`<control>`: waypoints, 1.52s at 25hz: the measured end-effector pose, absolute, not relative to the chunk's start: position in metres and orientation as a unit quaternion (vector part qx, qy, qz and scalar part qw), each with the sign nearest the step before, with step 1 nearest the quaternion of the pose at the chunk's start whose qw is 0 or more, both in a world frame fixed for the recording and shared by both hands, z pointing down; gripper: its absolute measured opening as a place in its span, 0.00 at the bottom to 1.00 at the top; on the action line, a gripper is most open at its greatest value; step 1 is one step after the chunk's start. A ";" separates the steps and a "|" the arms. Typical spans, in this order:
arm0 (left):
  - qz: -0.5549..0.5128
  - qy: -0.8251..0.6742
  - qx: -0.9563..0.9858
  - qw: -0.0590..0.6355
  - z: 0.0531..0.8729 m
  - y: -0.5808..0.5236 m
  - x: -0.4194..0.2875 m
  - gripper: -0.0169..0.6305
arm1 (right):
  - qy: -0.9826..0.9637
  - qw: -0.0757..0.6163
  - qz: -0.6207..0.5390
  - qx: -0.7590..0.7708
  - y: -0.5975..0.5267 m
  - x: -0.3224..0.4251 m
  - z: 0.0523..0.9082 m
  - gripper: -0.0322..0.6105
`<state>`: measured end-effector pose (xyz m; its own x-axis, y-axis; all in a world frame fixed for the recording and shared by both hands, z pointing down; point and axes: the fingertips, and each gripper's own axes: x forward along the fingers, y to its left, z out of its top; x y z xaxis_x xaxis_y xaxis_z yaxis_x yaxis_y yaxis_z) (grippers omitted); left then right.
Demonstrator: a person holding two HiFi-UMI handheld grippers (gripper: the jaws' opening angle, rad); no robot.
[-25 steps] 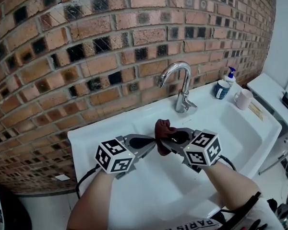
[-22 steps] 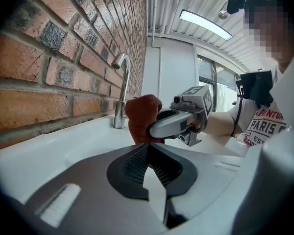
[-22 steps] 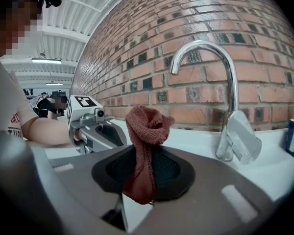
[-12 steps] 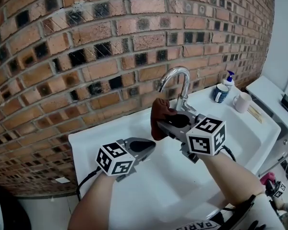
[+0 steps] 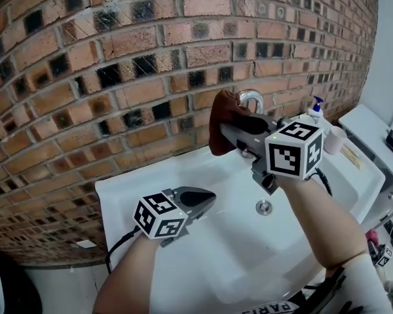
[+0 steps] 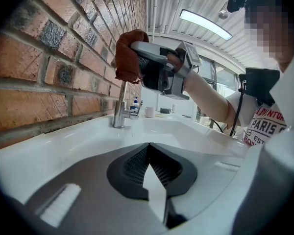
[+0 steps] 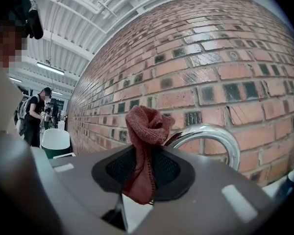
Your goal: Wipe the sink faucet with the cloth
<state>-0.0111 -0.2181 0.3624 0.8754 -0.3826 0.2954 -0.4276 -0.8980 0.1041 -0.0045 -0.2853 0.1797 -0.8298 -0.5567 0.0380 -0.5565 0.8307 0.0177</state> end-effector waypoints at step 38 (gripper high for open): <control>0.135 -0.210 0.965 0.084 0.363 -0.218 -0.011 0.04 | -0.941 -0.020 -0.011 0.338 -0.311 0.042 0.139 0.20</control>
